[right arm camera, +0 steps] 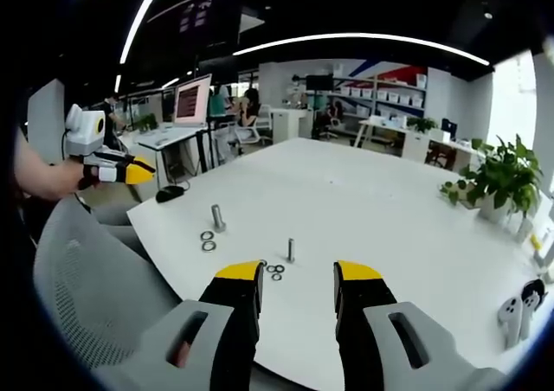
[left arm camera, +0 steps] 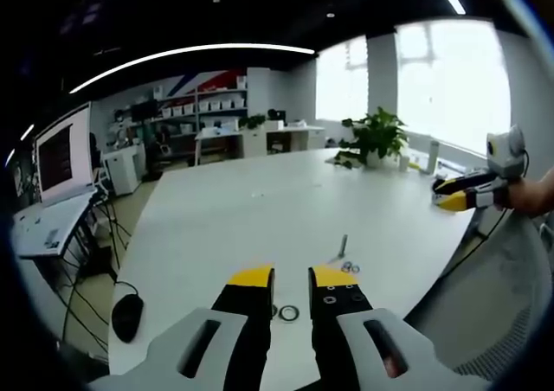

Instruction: Place the washer onto the threaded stud by aligning its center hole with the stud, sliding it down to the base, and recovering from edge contact or off-axis alignment until the washer reaches the visible bottom stop.

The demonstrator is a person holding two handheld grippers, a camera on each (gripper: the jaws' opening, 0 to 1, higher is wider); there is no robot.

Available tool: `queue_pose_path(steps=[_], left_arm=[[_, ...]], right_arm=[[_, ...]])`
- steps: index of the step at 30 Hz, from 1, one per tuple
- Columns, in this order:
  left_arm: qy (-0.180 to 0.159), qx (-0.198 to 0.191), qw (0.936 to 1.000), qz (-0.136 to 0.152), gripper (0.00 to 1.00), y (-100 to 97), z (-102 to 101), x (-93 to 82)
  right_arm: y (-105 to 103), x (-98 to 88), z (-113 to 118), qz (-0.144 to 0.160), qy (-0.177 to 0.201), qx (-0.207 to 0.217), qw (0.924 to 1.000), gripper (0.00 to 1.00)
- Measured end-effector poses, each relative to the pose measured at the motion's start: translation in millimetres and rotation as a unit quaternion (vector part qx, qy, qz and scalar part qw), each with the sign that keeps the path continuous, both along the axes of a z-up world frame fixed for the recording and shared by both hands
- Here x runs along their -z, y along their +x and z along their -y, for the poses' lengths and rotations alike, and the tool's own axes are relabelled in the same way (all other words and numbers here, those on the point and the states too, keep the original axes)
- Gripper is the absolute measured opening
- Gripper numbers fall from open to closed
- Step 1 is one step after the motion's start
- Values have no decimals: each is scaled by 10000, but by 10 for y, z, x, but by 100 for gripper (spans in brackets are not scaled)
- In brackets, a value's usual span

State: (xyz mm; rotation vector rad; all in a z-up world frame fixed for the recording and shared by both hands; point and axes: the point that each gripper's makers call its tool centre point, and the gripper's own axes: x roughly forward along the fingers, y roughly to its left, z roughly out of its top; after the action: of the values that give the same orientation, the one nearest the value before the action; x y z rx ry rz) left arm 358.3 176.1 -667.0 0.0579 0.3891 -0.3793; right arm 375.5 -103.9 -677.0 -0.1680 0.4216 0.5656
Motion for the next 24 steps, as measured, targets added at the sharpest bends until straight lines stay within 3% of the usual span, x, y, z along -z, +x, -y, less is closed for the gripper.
queue_pose_path(steps=[24], left_arm=[[-109, 69, 9999, -20, 13, 41, 37, -16]], right_arm=[[12, 60, -28, -190, 76, -87, 9998, 35]])
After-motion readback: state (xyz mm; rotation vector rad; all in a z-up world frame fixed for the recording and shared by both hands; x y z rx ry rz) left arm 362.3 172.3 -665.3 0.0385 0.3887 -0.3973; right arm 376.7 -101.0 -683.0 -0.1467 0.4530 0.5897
